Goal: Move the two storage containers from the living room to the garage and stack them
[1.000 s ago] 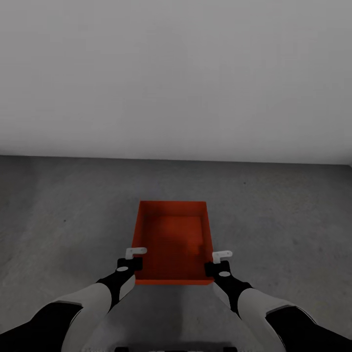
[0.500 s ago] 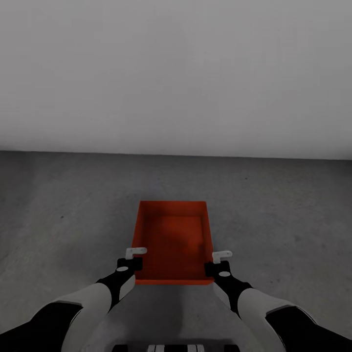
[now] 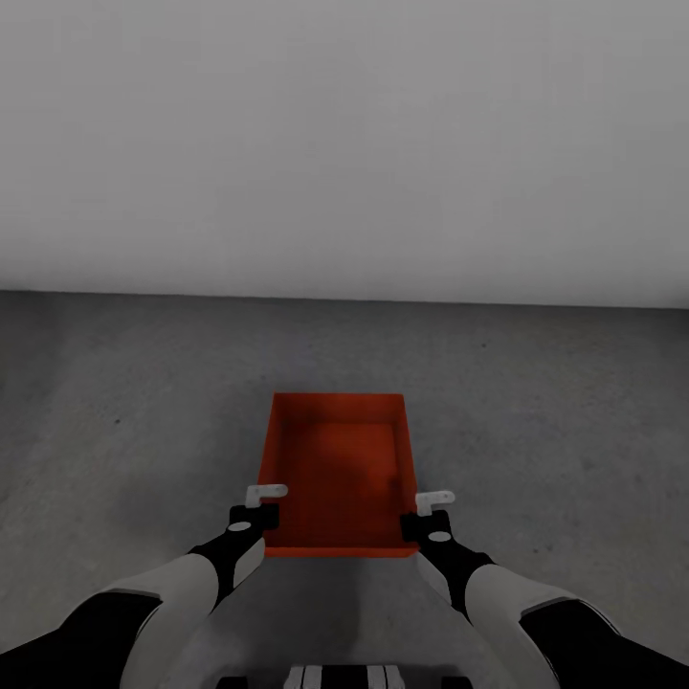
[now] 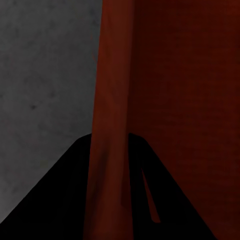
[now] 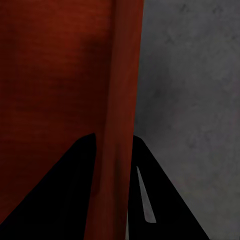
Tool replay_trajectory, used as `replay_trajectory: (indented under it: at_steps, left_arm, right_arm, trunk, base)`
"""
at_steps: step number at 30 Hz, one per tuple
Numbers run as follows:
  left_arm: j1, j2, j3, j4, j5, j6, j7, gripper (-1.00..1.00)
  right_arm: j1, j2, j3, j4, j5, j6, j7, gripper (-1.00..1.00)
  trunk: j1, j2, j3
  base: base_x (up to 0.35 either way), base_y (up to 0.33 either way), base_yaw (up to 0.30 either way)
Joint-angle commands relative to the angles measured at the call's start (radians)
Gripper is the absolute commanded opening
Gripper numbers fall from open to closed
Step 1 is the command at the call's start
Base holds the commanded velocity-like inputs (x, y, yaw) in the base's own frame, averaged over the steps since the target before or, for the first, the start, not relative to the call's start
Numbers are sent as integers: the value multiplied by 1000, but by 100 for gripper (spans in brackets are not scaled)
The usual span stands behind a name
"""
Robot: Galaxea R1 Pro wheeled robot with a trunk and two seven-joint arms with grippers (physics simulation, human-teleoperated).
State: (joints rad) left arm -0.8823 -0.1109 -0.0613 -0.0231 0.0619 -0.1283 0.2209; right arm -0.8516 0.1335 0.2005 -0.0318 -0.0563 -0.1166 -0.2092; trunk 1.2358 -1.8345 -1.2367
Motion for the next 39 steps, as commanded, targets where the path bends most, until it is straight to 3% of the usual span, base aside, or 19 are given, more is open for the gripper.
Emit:
replay_trajectory:
  at_steps: [1, 3, 4, 5, 7, 15, 24, 34, 39]
  left_arm:
    - [-1, -4, 31, -3, 1, -19, 20, -100]
    - [-1, -4, 31, -3, 1, -19, 20, -100]
    - [0, -3, -1, -4, 12, -10, 11, -100]
    - [0, -2, -11, -7, 21, -14, 10, -100]
    - [0, -2, -29, -7, 26, -21, 9, -100]
    - [0, 0, -44, 3, 43, -10, 10, -100]
    - [0, 0, -75, -10, 59, -7, 10, -100]
    - [0, 1, -123, -16, 102, 12, 12, -100]
    - [0, 1, -148, -11, 129, 5, 12, -100]
  right_arm:
    - [0, 0, -3, 6, -27, -1, -9, -100]
    - [0, 0, -3, 6, -27, -1, -9, -100]
    - [-1, 1, 9, 7, -12, -9, -9, -100]
    - [-1, 1, 5, 8, 1, -12, -8, -100]
    - [-1, 1, -20, 10, 26, -20, -6, -100]
    - [-1, 2, -109, 19, 112, -7, -1, -100]
    - [-1, 1, -238, 30, 224, -30, 0, -100]
    - [-1, 1, -365, 30, 343, -17, 2, -100]
    - [-1, 1, -411, 30, 393, -16, 2, -100]
  trunk:
    - [4, -7, -4]
    - [11, -21, -10]
    - [11, -21, -10]
    - [11, -21, -10]
    - [11, -21, -10]
    - [11, -21, -10]
    - [11, -21, -10]
    - [11, -21, -10]
    - [11, -21, -10]
  base:
    - [0, 0, 0]
    - [0, 0, 0]
    - [0, 0, 0]
    - [0, 0, 0]
    - [0, 0, 0]
    - [0, 0, 0]
    - [0, 0, 0]
    - [0, 0, 0]
    - [0, 0, 0]
